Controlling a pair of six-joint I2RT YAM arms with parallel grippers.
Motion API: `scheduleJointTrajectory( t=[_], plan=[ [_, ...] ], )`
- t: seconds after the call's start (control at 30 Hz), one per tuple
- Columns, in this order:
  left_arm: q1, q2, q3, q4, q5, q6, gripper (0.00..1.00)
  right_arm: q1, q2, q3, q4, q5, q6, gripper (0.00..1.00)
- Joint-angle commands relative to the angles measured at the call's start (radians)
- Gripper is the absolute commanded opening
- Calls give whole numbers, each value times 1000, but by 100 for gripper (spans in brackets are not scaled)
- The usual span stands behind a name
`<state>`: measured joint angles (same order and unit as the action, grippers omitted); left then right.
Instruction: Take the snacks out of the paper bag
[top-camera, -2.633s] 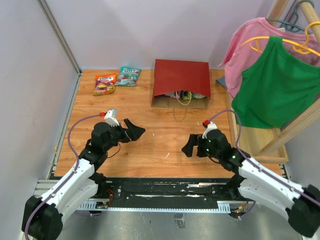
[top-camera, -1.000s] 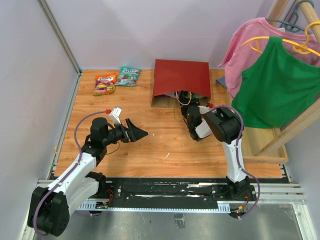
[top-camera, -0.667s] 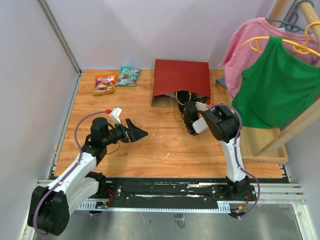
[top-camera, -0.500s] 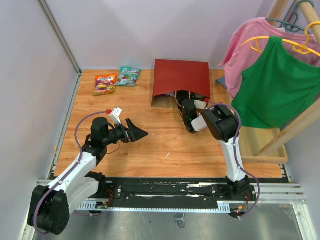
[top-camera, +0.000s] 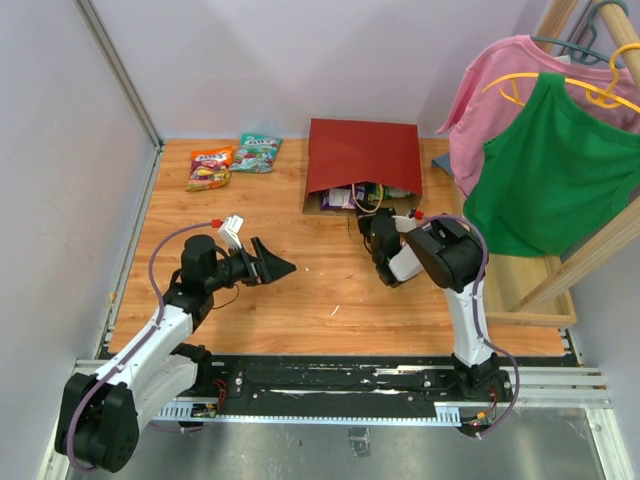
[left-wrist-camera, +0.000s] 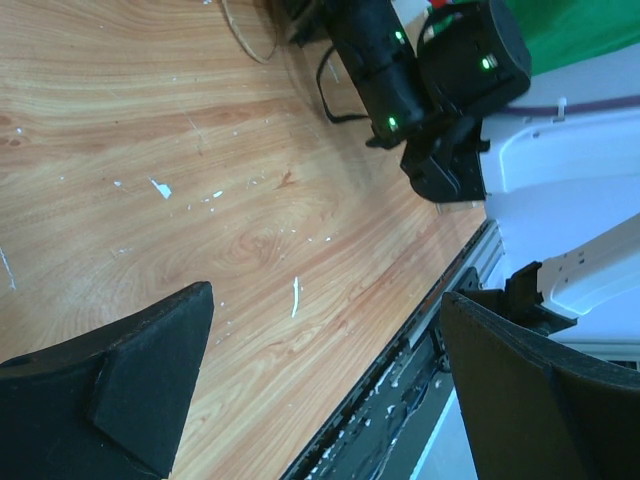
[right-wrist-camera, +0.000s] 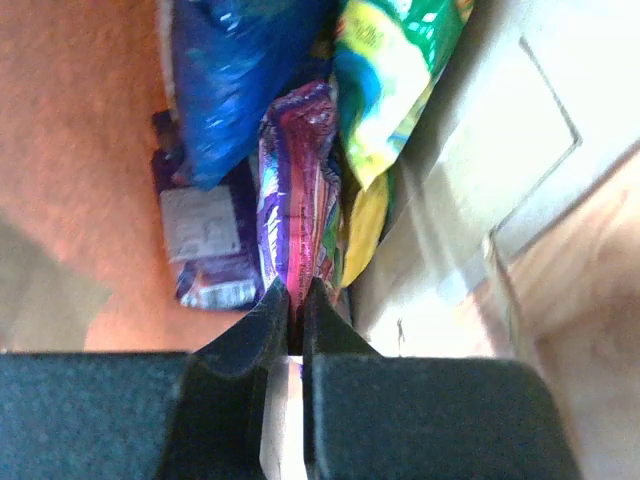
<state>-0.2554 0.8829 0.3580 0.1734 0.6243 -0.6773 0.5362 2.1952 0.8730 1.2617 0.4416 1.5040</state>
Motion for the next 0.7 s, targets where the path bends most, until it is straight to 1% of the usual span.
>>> scheduleJointTrajectory(
  t=[0.0, 0.03, 0.13, 0.27, 0.33, 0.37, 0.43, 0.47, 0.53, 0.57, 0.6, 0.67],
  plan=[
    [7, -39, 21, -20, -6, 16, 100, 49, -90, -123, 255, -15, -27, 1],
    [7, -46, 21, -26, -9, 18, 100, 57, -106, -149, 283, -32, -23, 1],
    [7, -70, 45, -86, -26, 37, 99, 84, -198, -225, 296, -69, -45, 1],
    [7, -128, 141, -248, -113, 87, 100, 147, -406, -368, 295, -82, -155, 1],
    [7, -140, 192, -319, -162, 110, 100, 183, -509, -425, 259, -95, -221, 1],
    [7, -138, 220, -358, -184, 121, 100, 202, -563, -443, 214, -110, -245, 1],
    [11, -118, 287, -423, -229, 145, 100, 245, -682, -426, 13, -161, -320, 1],
    [15, -101, 322, -454, -255, 164, 100, 272, -744, -387, -147, -187, -377, 1],
    [24, -77, 397, -519, -321, 186, 100, 345, -835, -249, -545, -197, -517, 1],
    [29, -66, 434, -560, -374, 191, 100, 395, -852, -163, -744, -156, -592, 1],
    [32, -58, 474, -601, -438, 196, 100, 441, -849, -77, -889, -109, -665, 1],
    [36, -47, 552, -682, -598, 203, 100, 512, -817, 51, -1073, -37, -753, 1]
  ],
)
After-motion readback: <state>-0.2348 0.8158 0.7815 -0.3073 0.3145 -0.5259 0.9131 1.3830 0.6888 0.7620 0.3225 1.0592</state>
